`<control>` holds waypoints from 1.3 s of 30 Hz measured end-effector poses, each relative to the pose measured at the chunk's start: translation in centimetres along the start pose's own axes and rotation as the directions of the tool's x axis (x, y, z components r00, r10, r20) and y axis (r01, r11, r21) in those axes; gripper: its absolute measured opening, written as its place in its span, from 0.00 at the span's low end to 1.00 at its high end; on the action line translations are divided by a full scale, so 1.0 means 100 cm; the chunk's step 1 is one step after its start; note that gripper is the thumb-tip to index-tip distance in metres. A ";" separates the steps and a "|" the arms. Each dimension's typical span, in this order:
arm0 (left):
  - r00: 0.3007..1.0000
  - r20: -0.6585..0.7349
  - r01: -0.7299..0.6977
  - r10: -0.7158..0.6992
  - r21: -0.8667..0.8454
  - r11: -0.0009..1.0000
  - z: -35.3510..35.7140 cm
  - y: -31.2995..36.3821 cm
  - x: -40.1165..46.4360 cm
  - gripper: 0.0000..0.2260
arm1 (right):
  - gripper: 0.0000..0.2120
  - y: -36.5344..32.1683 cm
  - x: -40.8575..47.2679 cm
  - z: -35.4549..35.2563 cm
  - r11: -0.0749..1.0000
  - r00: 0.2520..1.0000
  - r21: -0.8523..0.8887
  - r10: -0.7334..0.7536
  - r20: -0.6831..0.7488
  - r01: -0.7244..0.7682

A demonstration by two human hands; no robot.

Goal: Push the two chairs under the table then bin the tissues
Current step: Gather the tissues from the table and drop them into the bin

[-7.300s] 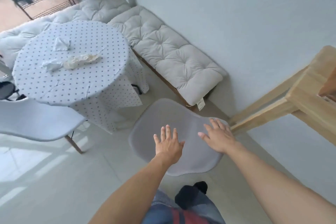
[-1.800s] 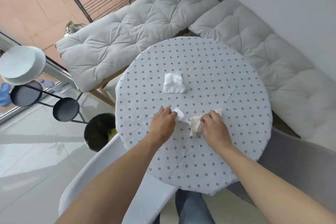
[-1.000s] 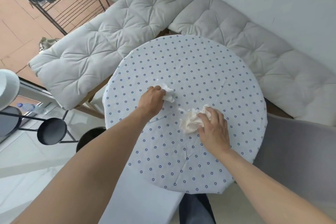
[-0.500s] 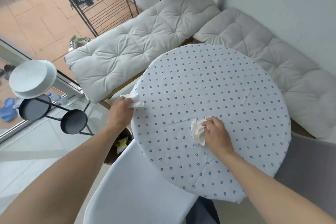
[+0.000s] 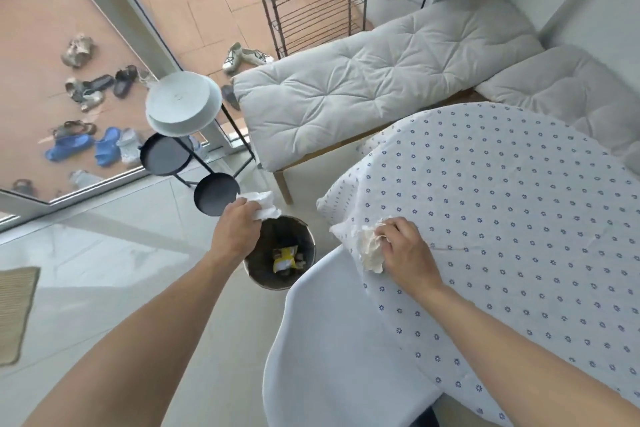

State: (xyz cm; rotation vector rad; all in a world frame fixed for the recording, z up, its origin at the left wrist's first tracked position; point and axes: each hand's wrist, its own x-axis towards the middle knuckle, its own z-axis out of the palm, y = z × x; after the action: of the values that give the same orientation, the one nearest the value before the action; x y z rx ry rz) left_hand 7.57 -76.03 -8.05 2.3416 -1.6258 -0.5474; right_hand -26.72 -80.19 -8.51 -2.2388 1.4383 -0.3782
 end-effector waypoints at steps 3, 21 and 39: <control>0.999 0.006 0.055 -0.054 -0.037 0.998 0.004 -0.033 -0.007 0.12 | 0.11 -0.032 0.019 0.029 0.997 0.996 0.014 -0.080 0.048 0.080; 0.957 0.211 0.253 -0.198 -0.279 0.926 0.235 -0.182 0.013 0.12 | 0.11 -0.036 0.082 0.341 0.995 0.924 0.035 -0.099 0.370 0.093; 0.869 0.466 0.128 -0.165 0.109 0.986 0.260 -0.198 0.063 0.25 | 0.27 -0.010 0.122 0.362 0.990 0.696 -0.141 0.100 0.711 0.001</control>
State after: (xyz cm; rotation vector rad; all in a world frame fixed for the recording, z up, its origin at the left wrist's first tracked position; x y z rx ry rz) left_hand 15.01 -74.46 -40.45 2.5393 -1.6806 -1.1952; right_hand -4.27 -82.88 -39.34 -2.0604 1.0883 0.5928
